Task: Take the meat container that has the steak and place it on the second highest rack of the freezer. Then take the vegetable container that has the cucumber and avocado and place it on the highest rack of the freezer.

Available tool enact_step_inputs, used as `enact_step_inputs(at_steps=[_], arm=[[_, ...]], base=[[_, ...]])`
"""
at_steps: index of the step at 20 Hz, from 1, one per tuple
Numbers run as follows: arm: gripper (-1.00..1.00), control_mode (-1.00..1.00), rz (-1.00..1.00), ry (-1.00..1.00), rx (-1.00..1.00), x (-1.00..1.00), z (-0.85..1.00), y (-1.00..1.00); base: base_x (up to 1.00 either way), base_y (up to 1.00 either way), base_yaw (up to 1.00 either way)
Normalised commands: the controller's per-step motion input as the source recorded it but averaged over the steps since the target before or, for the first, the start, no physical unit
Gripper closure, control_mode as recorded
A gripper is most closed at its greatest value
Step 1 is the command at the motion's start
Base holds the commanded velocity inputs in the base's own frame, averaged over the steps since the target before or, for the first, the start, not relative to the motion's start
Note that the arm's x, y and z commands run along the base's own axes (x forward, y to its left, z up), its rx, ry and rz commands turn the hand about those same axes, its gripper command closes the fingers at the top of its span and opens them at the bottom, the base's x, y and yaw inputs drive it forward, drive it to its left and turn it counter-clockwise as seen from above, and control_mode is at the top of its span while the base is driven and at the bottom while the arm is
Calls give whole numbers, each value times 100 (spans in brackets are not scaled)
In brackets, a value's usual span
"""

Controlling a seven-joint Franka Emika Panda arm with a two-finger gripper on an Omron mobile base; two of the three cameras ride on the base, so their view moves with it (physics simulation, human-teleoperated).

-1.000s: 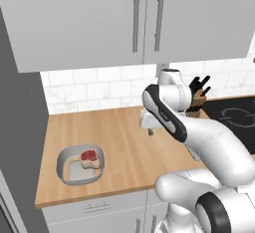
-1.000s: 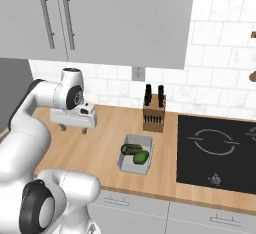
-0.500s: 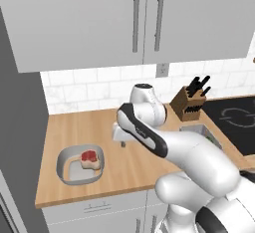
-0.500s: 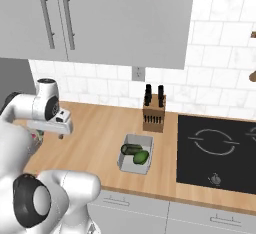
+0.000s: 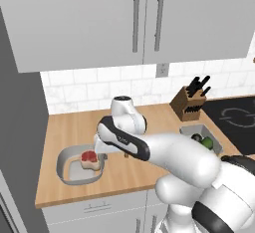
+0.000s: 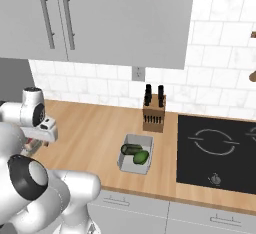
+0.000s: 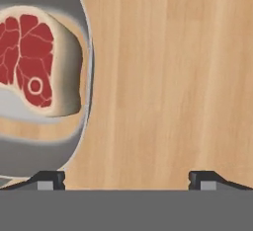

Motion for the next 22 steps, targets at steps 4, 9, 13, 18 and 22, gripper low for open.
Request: enact_step_inputs(at_steps=[4, 9, 13, 18, 22], arm=[[-100, -100, 0, 8, -28, 0, 34, 77], [-100, -100, 0, 1, -6, -5, -20, 28], [-100, -100, 0, 0, 0, 1, -58, 1], [-100, -100, 0, 0, 3, 4, -17, 2], [-100, -100, -5, 0, 7, -3, -5, 0]], base=[[0, 0, 0], [0, 0, 0], [0, 0, 0], [0, 0, 0], [0, 0, 0]])
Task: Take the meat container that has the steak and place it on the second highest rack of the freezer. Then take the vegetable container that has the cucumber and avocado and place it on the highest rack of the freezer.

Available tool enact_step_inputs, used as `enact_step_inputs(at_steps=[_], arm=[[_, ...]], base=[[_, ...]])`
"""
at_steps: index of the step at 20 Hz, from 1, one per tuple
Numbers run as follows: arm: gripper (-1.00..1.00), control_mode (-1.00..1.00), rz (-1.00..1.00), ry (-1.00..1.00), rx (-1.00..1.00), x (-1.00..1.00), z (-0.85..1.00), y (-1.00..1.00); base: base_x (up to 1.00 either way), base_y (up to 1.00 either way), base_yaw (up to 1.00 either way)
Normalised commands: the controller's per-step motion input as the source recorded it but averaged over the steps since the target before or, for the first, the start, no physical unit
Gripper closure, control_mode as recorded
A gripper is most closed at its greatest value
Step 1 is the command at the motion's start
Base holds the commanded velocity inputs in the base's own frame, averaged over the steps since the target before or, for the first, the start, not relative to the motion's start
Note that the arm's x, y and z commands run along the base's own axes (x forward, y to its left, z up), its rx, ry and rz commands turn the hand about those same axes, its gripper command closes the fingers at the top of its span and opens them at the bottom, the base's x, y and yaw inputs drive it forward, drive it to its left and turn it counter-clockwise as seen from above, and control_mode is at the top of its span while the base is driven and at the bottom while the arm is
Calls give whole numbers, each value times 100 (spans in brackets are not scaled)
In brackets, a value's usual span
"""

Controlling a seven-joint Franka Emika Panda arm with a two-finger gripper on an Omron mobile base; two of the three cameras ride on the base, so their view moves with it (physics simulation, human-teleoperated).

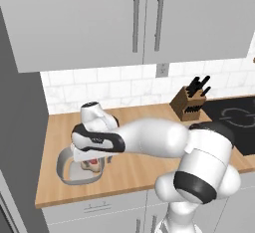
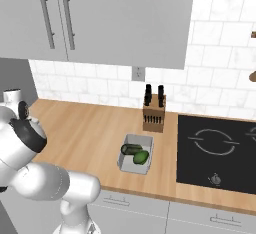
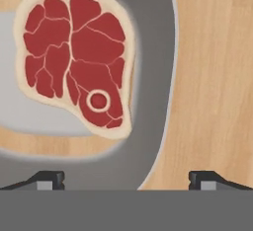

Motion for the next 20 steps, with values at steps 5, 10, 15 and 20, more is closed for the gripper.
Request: enact_step_inputs(at_steps=[5, 10, 15, 20], arm=[[-100, -100, -4, 0, 4, -12, -5, 0], [-100, -100, -2, 0, 2, -3, -11, 0], [-100, -100, 0, 8, -1, 8, -26, 0], [-100, -100, 0, 8, -1, 1, -39, 0]], base=[[0, 0, 0], [0, 0, 0], [0, 0, 0], [0, 0, 0]])
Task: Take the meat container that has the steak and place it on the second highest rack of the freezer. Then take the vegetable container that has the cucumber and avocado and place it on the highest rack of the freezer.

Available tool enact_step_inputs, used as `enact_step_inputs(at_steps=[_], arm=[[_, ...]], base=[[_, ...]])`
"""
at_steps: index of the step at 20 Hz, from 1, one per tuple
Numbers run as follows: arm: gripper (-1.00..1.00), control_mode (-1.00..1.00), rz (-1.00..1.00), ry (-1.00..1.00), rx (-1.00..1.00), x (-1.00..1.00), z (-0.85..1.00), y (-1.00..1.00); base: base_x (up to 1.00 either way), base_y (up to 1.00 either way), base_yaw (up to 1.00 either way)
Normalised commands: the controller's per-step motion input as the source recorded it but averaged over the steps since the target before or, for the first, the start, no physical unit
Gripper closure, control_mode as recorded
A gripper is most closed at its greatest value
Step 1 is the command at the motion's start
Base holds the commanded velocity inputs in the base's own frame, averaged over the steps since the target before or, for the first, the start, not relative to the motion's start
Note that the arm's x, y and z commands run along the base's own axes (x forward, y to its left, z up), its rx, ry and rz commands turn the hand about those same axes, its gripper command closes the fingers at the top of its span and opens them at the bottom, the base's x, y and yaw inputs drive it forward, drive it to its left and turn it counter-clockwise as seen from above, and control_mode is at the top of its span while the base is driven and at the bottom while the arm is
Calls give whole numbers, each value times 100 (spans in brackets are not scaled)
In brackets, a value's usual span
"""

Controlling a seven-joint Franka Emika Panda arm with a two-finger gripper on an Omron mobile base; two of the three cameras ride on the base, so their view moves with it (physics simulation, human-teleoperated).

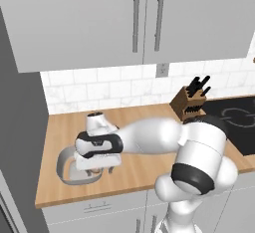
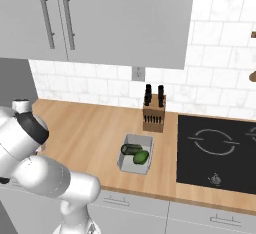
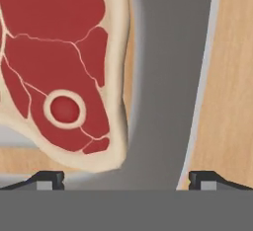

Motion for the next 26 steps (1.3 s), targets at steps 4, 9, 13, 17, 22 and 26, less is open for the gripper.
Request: enact_step_inputs(at_steps=[4, 9, 13, 17, 22, 26], arm=[[-100, -100, 0, 1, 0, 0, -34, 0], [-100, -100, 0, 0, 0, 0, -20, 0], [-100, -100, -1, -8, 0, 0, 0, 2], [-100, -100, -5, -9, 0, 0, -1, 0], [-100, -100, -6, -5, 0, -7, -9, 1], [-100, -100, -10, -1, 0, -15, -1, 8]], base=[[0, 0, 0], [0, 0, 0], [0, 0, 0], [0, 0, 0], [0, 0, 0], [0, 0, 0]])
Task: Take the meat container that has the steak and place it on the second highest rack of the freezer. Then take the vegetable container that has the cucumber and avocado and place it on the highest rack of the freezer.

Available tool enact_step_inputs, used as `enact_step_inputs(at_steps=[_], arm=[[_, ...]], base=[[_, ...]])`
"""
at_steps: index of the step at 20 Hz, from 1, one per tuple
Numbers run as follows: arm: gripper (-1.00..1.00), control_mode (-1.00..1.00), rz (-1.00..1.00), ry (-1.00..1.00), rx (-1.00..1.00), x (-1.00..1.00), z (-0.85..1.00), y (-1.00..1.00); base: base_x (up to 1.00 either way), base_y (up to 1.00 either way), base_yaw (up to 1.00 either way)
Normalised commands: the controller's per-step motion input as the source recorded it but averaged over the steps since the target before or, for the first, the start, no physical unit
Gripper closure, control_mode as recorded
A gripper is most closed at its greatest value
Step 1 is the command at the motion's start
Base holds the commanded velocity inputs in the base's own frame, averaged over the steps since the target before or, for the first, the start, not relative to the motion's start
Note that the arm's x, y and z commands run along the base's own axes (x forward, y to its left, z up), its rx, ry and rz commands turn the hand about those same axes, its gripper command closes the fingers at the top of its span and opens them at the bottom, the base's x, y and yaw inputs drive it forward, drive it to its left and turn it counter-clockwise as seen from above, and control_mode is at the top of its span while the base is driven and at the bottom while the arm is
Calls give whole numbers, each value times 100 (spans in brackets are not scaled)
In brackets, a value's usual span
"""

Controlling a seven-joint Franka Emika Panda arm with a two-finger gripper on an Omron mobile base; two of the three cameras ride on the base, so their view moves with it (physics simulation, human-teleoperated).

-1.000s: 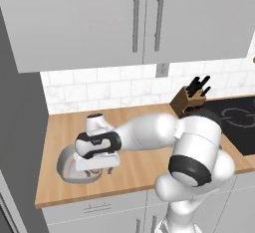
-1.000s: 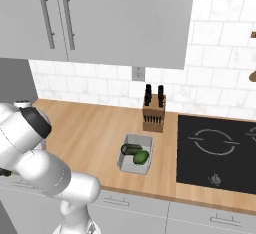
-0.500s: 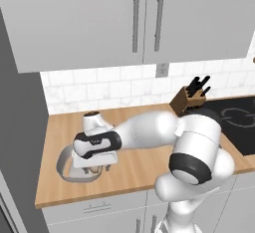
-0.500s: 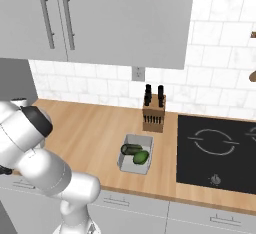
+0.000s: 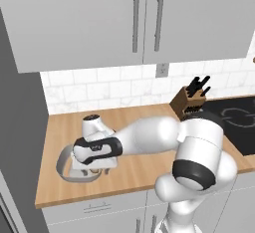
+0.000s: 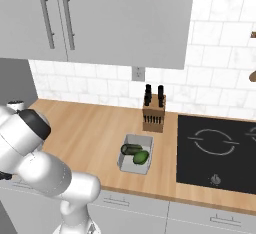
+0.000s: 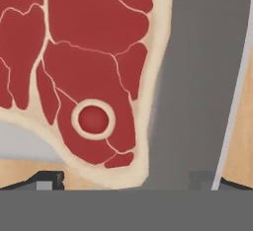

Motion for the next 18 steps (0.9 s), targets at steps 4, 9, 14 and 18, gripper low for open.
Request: enact_step_inputs(at_steps=[4, 9, 14, 18], arm=[[-100, -100, -13, 0, 0, -2, 0, 11], [-100, -100, -10, 0, 0, 0, -14, 2], [-100, -100, -1, 0, 0, 0, -16, 1], [-100, -100, 0, 0, 0, 0, 0, 0]], base=[[0, 0, 0], [0, 0, 0], [0, 0, 0], [0, 0, 0]])
